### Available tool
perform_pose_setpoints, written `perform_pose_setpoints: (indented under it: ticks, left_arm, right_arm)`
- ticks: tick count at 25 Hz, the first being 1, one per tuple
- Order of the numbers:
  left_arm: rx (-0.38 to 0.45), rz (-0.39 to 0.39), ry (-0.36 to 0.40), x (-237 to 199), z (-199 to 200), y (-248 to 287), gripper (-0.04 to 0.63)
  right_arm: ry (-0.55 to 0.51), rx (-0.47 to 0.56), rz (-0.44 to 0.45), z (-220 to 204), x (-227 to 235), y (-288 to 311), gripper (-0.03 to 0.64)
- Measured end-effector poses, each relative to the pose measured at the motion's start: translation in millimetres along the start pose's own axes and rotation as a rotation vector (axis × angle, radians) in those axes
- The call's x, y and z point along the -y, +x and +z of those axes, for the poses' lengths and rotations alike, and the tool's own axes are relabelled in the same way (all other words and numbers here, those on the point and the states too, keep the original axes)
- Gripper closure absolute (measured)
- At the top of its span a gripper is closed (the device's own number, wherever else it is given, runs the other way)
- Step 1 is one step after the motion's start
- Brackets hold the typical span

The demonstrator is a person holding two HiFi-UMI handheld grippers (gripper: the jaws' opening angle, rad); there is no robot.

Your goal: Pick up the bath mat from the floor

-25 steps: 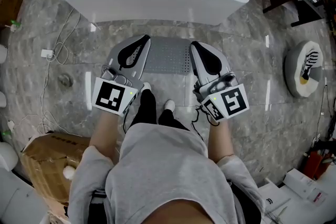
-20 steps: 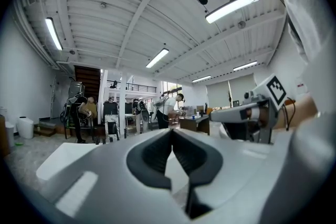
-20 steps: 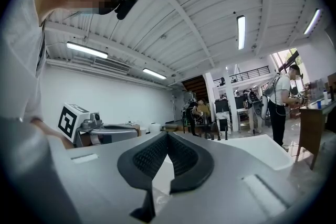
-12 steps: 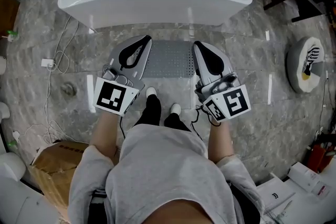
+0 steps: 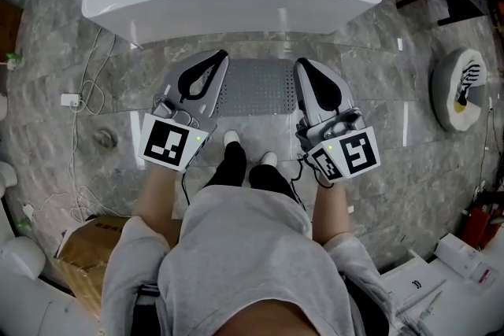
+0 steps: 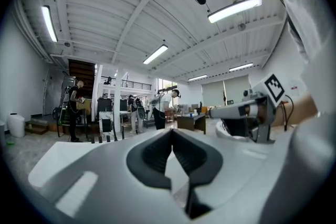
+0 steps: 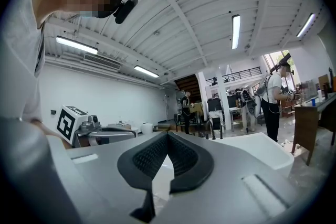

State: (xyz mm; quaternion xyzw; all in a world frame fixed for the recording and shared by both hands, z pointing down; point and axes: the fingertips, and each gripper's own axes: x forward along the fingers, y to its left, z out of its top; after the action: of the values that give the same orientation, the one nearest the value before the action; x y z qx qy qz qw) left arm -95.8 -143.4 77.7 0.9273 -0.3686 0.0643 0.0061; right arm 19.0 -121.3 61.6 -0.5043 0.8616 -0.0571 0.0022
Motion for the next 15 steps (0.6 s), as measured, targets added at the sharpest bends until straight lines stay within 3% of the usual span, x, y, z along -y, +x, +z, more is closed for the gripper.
perform_pose_setpoints:
  ticks: [15]
  left_arm:
    - [-0.049,0.042,-0.033,-14,-34,17,0.594]
  right_arm:
    - [0.019,-0.054,0.015,-26,28,15,0.617]
